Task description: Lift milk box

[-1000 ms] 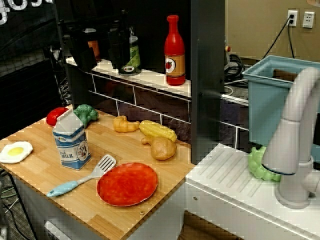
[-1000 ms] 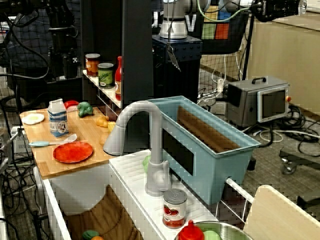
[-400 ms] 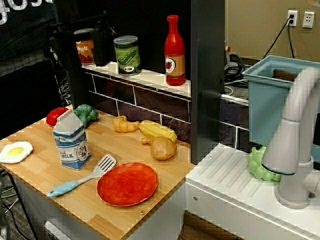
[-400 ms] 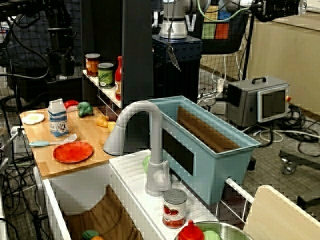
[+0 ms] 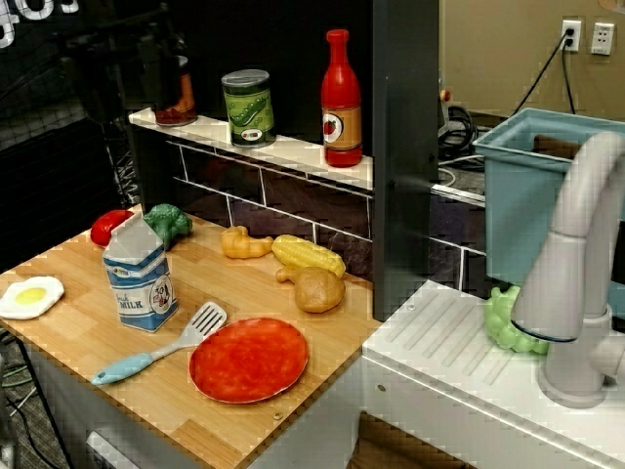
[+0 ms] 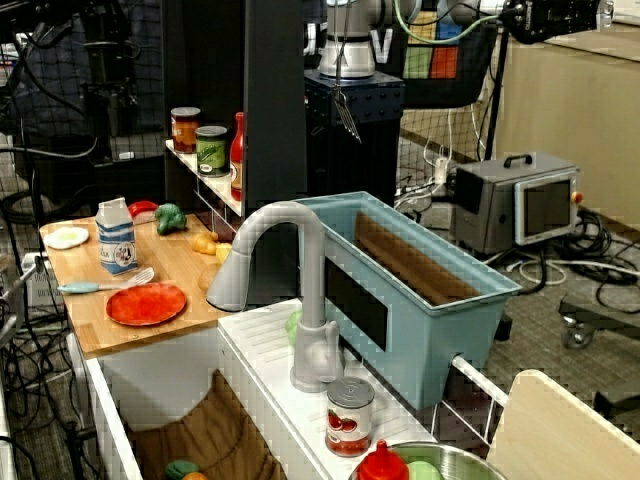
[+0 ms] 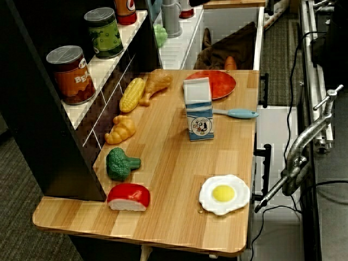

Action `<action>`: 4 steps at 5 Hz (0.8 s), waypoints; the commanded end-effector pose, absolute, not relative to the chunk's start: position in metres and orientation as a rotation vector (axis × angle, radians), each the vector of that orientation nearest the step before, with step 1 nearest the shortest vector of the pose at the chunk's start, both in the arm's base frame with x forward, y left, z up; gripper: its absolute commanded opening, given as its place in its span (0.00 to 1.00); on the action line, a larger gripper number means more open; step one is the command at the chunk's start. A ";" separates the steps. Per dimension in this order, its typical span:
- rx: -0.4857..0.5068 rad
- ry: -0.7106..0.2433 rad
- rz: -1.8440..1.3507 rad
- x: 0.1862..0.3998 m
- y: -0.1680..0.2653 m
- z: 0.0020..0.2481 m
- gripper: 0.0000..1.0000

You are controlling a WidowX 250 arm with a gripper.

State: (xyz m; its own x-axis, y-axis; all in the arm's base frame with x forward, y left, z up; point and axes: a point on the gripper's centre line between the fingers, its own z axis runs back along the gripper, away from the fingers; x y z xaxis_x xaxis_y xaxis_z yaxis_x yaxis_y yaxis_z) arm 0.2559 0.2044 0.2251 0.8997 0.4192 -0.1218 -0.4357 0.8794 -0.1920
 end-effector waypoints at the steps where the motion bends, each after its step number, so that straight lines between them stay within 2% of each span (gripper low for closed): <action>1: -0.243 -0.001 0.410 0.240 0.221 0.224 1.00; 2: -0.198 -0.023 0.400 0.240 0.219 0.209 1.00; 3: -0.213 -0.064 0.382 0.240 0.216 0.191 1.00; 4: -0.171 -0.042 0.384 0.246 0.218 0.183 1.00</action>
